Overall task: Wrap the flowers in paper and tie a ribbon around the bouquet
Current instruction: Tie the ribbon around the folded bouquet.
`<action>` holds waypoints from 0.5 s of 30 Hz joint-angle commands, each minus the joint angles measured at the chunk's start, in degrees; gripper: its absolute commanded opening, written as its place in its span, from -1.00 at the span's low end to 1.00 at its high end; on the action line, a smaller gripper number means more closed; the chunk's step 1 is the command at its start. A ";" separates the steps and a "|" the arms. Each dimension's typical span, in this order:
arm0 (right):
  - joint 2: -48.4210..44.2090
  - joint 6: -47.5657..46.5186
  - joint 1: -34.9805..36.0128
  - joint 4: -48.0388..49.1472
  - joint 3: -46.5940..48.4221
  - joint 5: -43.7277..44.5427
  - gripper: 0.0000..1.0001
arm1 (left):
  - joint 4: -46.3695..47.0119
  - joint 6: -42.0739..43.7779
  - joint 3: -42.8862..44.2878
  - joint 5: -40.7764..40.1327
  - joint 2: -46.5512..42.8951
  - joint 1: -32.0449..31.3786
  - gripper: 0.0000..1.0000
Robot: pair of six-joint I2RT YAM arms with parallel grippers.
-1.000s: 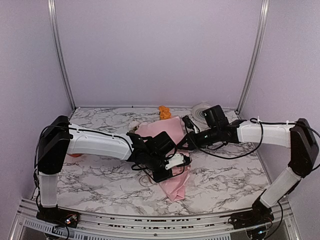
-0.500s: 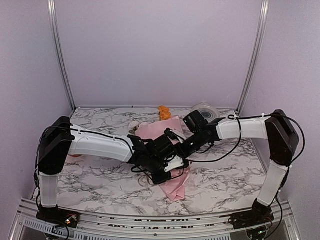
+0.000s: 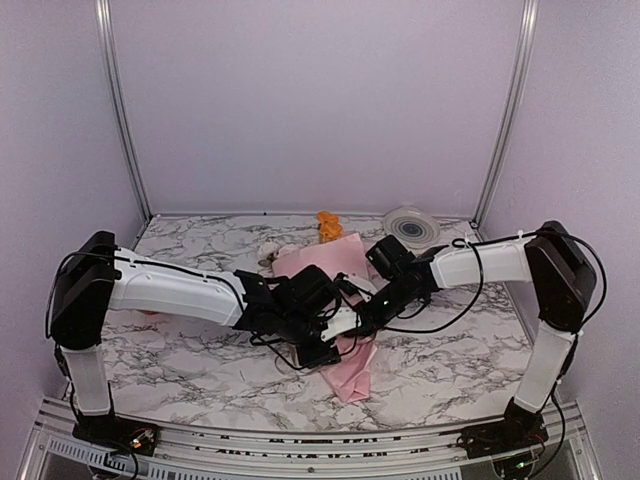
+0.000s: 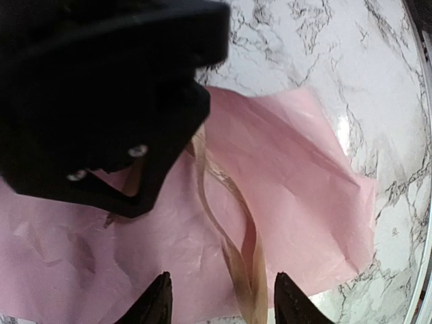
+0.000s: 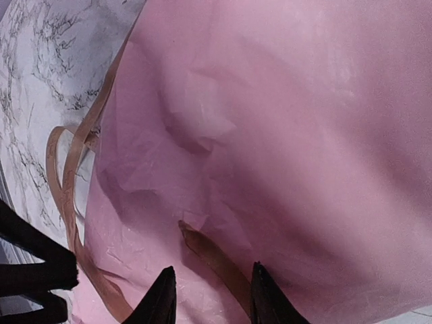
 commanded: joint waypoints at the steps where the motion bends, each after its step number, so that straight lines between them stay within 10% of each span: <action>1: 0.09 -0.98 0.14 -0.33 -0.33 1.35 -0.28 | 5.15 0.26 -2.43 -0.56 -6.16 0.27 0.04; 15: -2.74 1.25 4.03 10.39 -6.13 7.71 -0.30 | 23.58 -21.55 -25.74 4.92 -28.85 10.34 -0.02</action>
